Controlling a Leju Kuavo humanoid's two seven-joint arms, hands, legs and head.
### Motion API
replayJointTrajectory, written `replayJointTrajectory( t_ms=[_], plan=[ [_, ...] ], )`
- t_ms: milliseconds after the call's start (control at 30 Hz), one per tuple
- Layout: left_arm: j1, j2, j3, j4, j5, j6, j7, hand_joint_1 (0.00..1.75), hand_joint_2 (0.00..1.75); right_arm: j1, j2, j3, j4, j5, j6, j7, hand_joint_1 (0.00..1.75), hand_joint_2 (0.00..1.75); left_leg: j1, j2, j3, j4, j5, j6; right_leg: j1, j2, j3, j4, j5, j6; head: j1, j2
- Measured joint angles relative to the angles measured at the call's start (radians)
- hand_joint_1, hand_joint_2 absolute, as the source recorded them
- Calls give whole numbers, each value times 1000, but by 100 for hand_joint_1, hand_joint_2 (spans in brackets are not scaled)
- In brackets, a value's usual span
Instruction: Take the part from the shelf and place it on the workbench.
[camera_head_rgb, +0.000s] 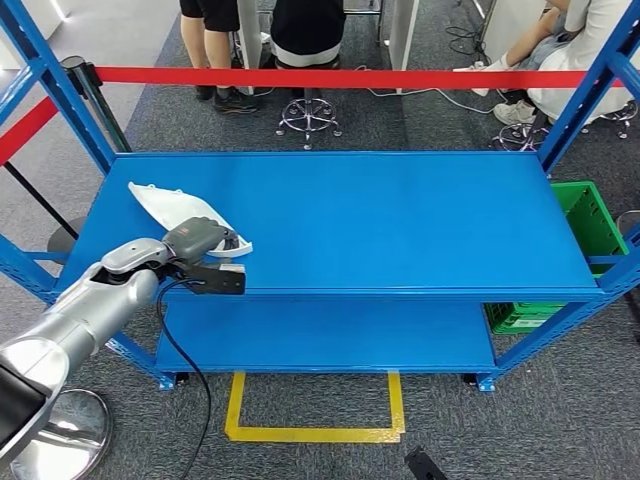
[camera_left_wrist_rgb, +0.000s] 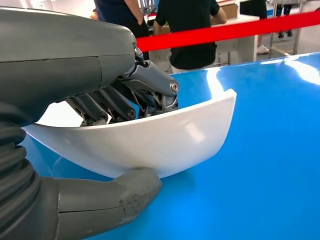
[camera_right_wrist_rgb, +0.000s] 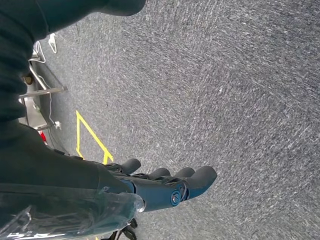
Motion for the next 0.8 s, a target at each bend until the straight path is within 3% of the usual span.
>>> replayJointTrajectory(
  t_ms=[100, 233, 467, 800],
  plan=[
    [43, -24, 63, -50, 69, -2, -42, 175, 175, 1, 0, 0, 0, -1, -2, 0, 0, 175, 0, 0, 0, 0, 0, 0, 0, 0, 0, 0, 0, 0, 0, 0],
    [163, -102, 232, -192, 224, -118, -99, 175, 175, 1, 0, 0, 0, -1, -6, -2, 0, 175, -2, -1, -1, 0, -1, 1, -2, -2, 0, 0, -1, 1, 0, 0],
    [310, -244, 504, -422, 445, -236, -46, 175, 175, 8, 0, -6, 0, -1, -13, 2, 0, 175, -4, 1, -2, 0, -2, 3, -4, 1, -2, -1, 0, 2, 0, 0],
    [383, -328, 646, -557, 515, -215, 2, 175, 175, 17, 0, -14, 0, -7, -23, 7, 0, 175, -4, 1, -2, 0, -2, 3, -3, 1, -2, -1, 0, 2, 0, 0]
  ],
)
